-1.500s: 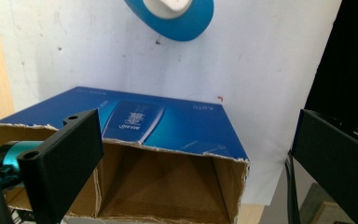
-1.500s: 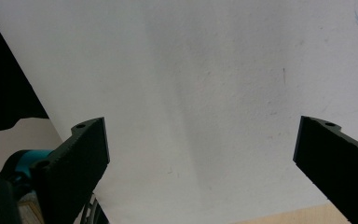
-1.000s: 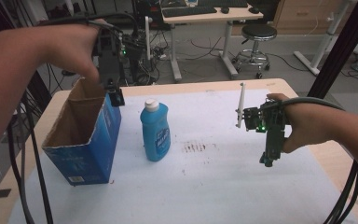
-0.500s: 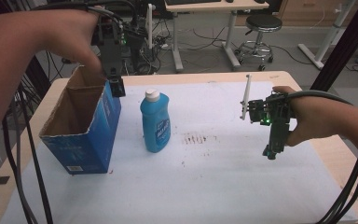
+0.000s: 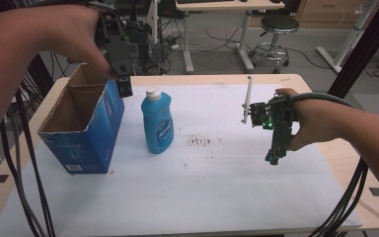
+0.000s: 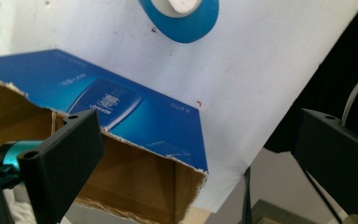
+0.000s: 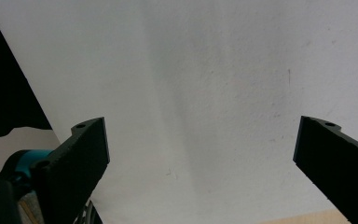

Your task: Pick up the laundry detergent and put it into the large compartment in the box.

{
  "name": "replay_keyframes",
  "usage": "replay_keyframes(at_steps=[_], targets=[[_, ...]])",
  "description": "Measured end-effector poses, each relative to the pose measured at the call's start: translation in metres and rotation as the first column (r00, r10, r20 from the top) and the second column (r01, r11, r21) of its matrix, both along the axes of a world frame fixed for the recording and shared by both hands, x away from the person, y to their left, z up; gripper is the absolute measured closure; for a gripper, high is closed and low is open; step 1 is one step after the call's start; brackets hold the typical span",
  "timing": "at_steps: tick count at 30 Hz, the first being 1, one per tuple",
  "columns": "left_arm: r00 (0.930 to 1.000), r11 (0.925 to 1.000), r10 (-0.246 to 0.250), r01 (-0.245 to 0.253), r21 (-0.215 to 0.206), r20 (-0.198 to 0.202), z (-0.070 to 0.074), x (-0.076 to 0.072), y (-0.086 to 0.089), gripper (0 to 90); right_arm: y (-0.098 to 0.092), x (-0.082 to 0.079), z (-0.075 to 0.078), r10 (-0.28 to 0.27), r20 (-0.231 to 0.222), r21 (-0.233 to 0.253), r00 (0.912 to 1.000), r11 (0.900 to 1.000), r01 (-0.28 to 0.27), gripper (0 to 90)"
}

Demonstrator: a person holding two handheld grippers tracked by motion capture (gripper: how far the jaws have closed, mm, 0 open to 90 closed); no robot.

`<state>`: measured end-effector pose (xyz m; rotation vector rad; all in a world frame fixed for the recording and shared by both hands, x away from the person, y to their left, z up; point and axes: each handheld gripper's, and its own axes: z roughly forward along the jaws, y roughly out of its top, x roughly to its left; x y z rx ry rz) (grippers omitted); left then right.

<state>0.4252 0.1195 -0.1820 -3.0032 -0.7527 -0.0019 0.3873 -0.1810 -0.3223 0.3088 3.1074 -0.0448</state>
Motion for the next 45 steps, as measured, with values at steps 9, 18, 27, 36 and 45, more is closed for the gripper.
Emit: replay_keyframes(at_steps=[9, 18, 27, 36, 45], targets=[[0.9767, 0.9763, 0.212, -0.213, -0.038, -0.034, 0.000, -0.004, -0.008, 2.0, -0.002, -0.004, 0.004, 0.009, 0.018, 0.007, 0.9998, 1.000, -0.009, 2.3], [0.9111, 0.9079, 0.404, -0.410, -0.086, -0.081, -0.007, -0.005, -0.012, 2.0, -0.001, -0.010, 0.005, 0.010, 0.034, 0.007, 0.9994, 1.000, -0.010, 2.3], [0.8871, 0.8818, 0.460, -0.462, -0.097, -0.042, -0.013, -0.003, -0.020, 2.0, 0.000, -0.013, 0.004, 0.009, 0.042, 0.008, 0.9991, 1.000, -0.009, 2.3], [0.8925, 0.8886, 0.449, -0.451, -0.083, -0.048, -0.025, 0.007, -0.035, 2.0, 0.003, -0.013, 0.004, 0.019, 0.043, -0.002, 0.9989, 1.000, -0.019, 2.3], [0.8824, 0.8766, 0.470, -0.470, -0.104, -0.027, -0.043, 0.019, -0.036, 2.0, 0.003, -0.014, 0.001, 0.008, 0.036, -0.005, 0.9993, 1.000, -0.008, 2.3]])
